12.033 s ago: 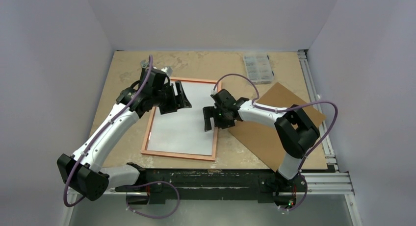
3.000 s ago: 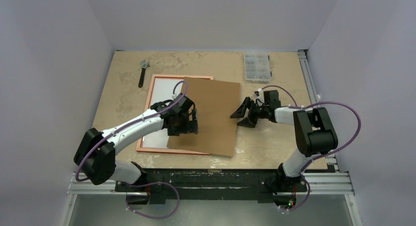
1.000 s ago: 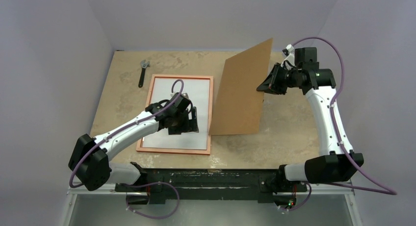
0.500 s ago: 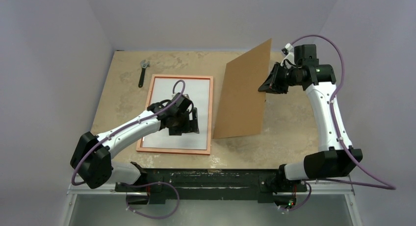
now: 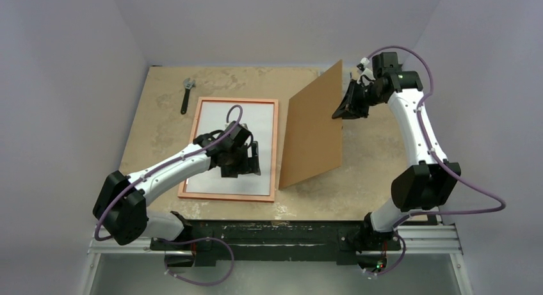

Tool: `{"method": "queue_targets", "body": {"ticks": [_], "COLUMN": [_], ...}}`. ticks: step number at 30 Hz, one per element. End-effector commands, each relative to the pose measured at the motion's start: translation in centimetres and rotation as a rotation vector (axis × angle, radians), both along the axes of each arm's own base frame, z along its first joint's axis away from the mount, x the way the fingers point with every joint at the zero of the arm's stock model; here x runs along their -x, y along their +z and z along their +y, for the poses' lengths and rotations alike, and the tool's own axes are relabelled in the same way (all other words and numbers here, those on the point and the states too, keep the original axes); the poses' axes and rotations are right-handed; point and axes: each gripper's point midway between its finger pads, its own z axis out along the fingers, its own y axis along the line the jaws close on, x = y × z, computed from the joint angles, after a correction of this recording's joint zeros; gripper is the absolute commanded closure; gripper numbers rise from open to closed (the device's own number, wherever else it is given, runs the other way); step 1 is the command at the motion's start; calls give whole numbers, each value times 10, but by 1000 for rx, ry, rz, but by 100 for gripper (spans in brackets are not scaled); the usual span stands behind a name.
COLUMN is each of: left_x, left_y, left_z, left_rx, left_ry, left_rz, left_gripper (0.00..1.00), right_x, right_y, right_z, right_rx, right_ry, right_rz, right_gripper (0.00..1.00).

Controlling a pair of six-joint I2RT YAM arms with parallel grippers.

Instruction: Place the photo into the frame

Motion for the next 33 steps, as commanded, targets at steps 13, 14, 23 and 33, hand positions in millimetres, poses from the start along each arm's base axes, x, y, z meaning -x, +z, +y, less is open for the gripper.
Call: {"method": "queue_targets", "body": {"ticks": [13,14,23,33], "left_x": [-11,-11,-15,-56], "left_y": [13,14,28,152], "left_z": [-5,-5,-6,-37], "left_rx": [23,24,32,301], "left_ry": [2,0,-12,-57], "left_rz": [-45,-46,-74,-323], "left_gripper": [21,21,20,8], "right_x": [-25,-27,-41,-35], "right_y": [19,21,53,86], "right_z": [40,39,51,101], "right_rx": [-77,-73,-129,-229], "right_ry": [193,191,181,277], "right_rz": [-61,-70,-162,-215], "right_gripper": [93,83,33,31]}}
